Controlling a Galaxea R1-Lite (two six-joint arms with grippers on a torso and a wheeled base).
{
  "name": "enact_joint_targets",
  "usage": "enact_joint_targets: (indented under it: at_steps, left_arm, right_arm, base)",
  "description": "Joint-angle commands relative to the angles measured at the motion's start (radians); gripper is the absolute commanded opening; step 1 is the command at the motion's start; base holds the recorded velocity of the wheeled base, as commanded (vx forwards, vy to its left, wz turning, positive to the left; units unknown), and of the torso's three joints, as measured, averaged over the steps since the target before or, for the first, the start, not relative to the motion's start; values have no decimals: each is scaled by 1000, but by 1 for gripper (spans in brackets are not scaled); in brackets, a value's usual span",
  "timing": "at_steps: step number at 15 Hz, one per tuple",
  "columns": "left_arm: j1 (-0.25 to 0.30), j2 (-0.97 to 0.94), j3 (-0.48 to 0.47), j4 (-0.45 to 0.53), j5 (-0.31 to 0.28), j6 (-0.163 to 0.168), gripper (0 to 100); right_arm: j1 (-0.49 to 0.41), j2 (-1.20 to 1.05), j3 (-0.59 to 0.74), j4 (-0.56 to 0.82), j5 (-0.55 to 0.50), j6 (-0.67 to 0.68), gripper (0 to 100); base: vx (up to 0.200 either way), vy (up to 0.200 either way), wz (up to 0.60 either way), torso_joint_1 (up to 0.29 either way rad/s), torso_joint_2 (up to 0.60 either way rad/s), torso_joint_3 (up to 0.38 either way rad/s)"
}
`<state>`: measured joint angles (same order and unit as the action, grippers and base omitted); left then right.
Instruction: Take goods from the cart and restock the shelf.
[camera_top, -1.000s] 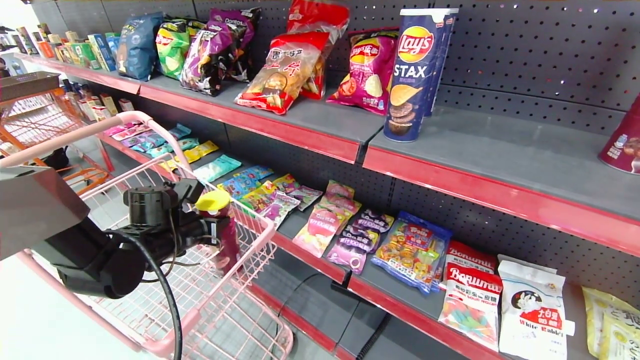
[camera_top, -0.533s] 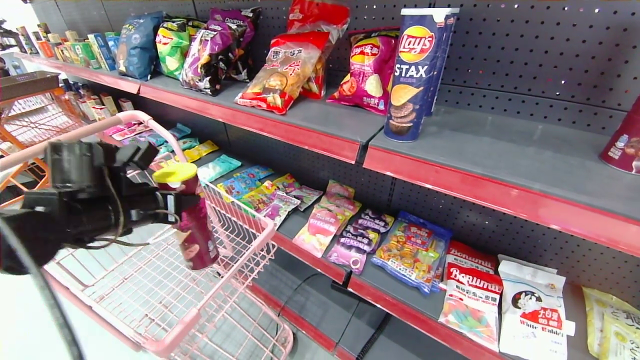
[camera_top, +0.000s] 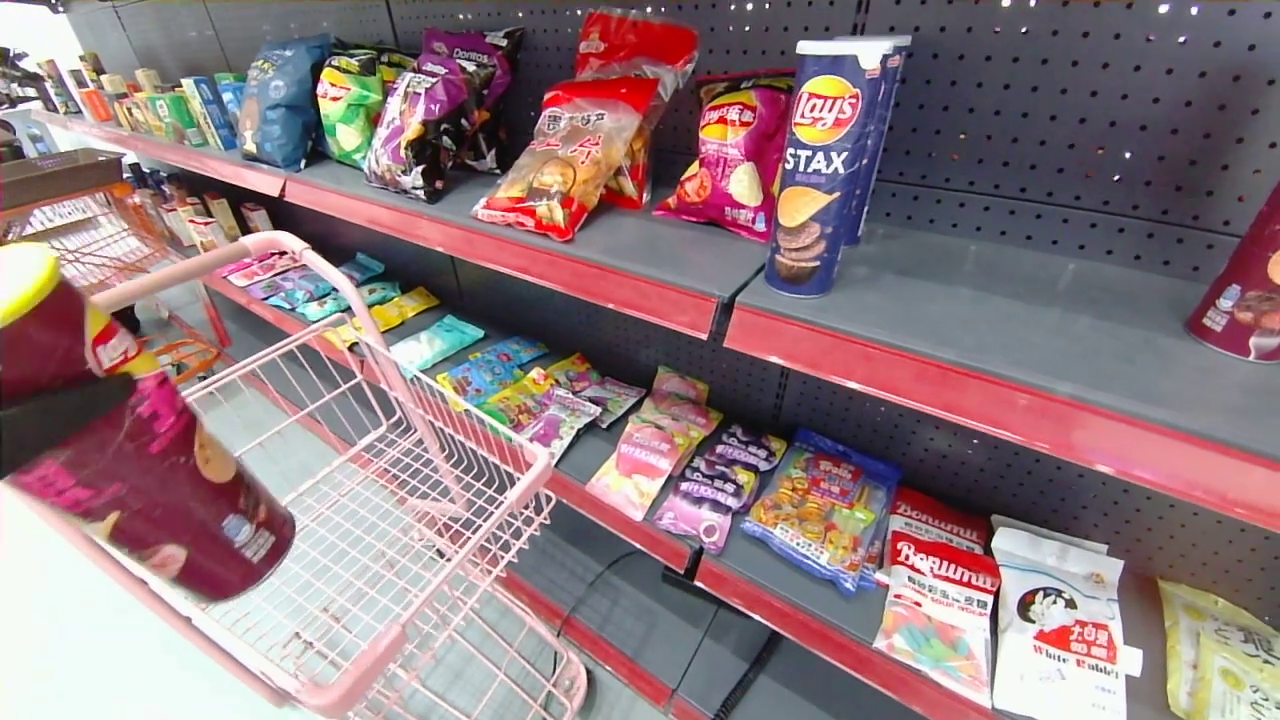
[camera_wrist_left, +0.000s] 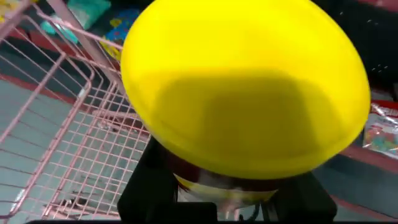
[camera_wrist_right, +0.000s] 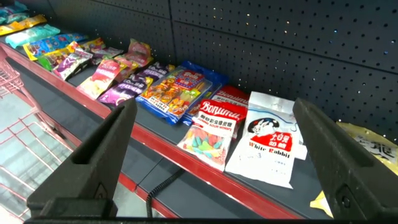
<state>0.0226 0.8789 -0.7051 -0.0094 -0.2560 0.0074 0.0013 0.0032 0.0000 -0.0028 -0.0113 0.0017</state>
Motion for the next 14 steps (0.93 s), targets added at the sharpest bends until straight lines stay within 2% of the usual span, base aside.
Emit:
enact_joint_targets:
  at_steps: [1,4,6,7,8,9,11,14]
  left_arm:
    - [5,-308,190,23,26,2,0]
    - [7,-353,213,23,41,2,0]
    - [7,-347,214,22,141,6,0]
    - [7,-330,214,12,274,6,0]
    - [7,-317,214,-3,369,5,0]
    - [7,-316,216,-23,420,5,0]
    - [-3,-339,250,-84,419,6,0]
    - [-4,-365,265,-83,377,8,0]
  right_arm:
    - [0,0,0,0,-1,0,100]
    - [0,0,0,0,-1,1,100]
    - [0,0,0,0,-1,3,100]
    - [0,0,0,0,-1,3,100]
    - [0,0,-2,0,-1,3,100]
    - [0,0,0,0,-1,3,100]
    - [0,0,0,0,-1,1,100]
    - [0,0,0,0,-1,3,100]
  base:
    - [0,0,0,139,-437,-295]
    - [0,0,0,178,-507,-334]
    - [0,0,0,207,-549,-342]
    - [0,0,0,207,-559,-359]
    - [0,0,0,227,-574,-354]
    - [0,0,0,237,-593,-364]
    - [0,0,0,246,-596,-359]
    - [0,0,0,193,-450,-266]
